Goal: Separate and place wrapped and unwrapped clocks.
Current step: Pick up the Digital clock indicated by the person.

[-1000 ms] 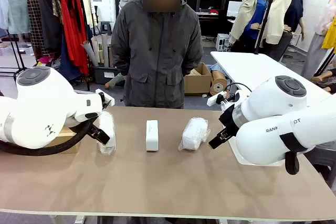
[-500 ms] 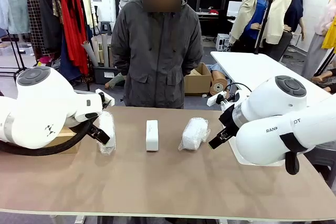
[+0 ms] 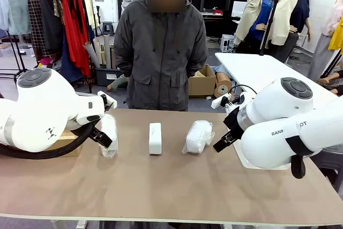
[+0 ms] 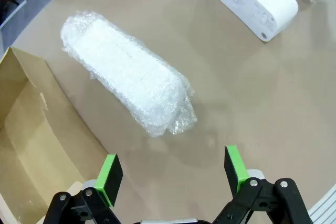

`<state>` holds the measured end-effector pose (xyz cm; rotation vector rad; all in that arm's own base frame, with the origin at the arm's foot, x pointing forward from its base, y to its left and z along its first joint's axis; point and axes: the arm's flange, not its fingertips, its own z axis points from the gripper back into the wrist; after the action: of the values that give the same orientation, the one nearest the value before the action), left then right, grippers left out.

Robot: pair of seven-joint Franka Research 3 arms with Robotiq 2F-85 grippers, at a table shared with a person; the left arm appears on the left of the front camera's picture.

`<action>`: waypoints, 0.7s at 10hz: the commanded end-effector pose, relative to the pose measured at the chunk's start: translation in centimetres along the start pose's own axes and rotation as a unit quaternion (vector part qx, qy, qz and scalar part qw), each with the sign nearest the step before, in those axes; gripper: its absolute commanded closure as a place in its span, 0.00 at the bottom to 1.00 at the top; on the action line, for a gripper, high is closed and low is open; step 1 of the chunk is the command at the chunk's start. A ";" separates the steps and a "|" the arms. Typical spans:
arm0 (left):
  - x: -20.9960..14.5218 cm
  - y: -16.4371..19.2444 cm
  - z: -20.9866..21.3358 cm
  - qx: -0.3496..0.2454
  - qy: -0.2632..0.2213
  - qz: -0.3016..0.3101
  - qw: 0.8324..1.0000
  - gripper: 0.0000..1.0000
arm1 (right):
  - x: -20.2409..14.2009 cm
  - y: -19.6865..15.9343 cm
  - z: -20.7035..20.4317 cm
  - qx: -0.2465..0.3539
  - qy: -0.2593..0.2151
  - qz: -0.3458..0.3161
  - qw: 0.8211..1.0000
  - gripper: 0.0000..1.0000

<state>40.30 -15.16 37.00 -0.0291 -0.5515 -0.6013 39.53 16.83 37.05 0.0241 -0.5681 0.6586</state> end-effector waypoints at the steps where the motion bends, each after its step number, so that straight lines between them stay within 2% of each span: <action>1: 0.0 0.0 0.0 0.000 0.000 0.000 1.000 0.00 | 0.0 0.0 0.0 0.000 0.000 0.000 1.000 0.00; 7: 0.0 0.0 0.0 0.000 0.000 0.000 1.000 0.00 | 0.0 0.0 0.0 0.000 0.000 0.000 1.000 0.00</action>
<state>40.30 -15.16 37.00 -0.0291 -0.5515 -0.6013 39.53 16.83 37.05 0.0241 -0.5681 0.6586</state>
